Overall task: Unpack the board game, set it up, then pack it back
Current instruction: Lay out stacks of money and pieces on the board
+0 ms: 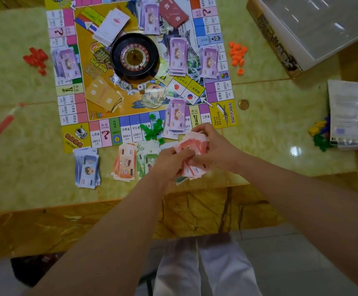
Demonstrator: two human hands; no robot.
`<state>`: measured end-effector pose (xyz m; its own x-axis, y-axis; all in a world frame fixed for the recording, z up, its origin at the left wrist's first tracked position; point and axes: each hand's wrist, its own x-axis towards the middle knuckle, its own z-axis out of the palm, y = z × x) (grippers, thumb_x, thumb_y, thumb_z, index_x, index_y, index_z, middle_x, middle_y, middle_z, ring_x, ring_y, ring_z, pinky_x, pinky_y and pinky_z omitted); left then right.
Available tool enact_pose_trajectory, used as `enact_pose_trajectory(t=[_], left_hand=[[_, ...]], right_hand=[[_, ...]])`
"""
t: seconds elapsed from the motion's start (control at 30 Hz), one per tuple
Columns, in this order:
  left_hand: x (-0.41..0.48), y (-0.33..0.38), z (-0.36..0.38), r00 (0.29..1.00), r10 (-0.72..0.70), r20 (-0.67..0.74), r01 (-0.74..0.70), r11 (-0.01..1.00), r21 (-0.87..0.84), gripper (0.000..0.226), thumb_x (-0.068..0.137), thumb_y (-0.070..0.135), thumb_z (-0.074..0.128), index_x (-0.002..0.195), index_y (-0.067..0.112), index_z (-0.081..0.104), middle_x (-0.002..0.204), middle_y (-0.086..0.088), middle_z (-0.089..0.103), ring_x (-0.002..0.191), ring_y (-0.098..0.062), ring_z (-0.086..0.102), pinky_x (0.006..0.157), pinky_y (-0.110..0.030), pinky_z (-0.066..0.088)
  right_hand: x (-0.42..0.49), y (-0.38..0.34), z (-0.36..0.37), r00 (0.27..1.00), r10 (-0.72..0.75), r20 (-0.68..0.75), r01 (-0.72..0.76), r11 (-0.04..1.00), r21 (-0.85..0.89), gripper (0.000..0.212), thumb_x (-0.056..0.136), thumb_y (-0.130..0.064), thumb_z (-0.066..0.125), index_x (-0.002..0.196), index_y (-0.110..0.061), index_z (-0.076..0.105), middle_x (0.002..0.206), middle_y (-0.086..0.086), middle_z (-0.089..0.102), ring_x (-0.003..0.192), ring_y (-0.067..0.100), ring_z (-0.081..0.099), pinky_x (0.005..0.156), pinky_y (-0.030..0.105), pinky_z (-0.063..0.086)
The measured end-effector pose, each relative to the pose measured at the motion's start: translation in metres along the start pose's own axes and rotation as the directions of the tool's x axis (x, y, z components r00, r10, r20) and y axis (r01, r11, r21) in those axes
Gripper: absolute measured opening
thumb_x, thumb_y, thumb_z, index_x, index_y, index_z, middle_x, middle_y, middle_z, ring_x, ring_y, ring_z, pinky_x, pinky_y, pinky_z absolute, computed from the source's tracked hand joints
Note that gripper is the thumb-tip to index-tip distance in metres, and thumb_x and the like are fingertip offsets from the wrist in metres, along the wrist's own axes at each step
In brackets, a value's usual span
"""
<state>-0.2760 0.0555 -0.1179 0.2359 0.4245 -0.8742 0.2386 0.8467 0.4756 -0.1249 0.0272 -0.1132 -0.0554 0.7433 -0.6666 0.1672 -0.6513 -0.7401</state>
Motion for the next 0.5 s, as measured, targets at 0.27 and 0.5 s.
enact_pose_trajectory(t=[0.27, 0.5], left_hand=[[0.001, -0.008, -0.035, 0.971, 0.132, -0.197, -0.143, 0.989, -0.041, 0.013, 0.089, 0.004, 0.057, 0.080, 0.011, 0.062, 0.078, -0.009, 0.070, 0.071, -0.025, 0.068, 0.066, -0.035, 0.058], [0.004, -0.013, -0.033, 0.979, 0.111, -0.168, -0.134, 0.982, -0.132, 0.026, 0.095, 0.009, 0.051, 0.115, -0.005, 0.061, 0.089, -0.015, 0.074, 0.068, -0.021, 0.070, 0.065, -0.037, 0.060]], right_hand=[[0.008, 0.032, 0.010, 0.989, -0.128, -0.078, 0.050, 0.770, -0.636, 0.073, 0.080, -0.001, 0.068, 0.141, -0.028, 0.041, 0.126, -0.001, 0.036, 0.110, 0.016, 0.049, 0.086, 0.034, 0.053], [0.013, 0.040, 0.023, 0.953, -0.251, -0.168, 0.042, 0.661, -0.749, 0.053, 0.077, -0.012, 0.075, 0.125, -0.019, 0.053, 0.119, 0.003, 0.039, 0.104, 0.019, 0.046, 0.085, 0.034, 0.050]])
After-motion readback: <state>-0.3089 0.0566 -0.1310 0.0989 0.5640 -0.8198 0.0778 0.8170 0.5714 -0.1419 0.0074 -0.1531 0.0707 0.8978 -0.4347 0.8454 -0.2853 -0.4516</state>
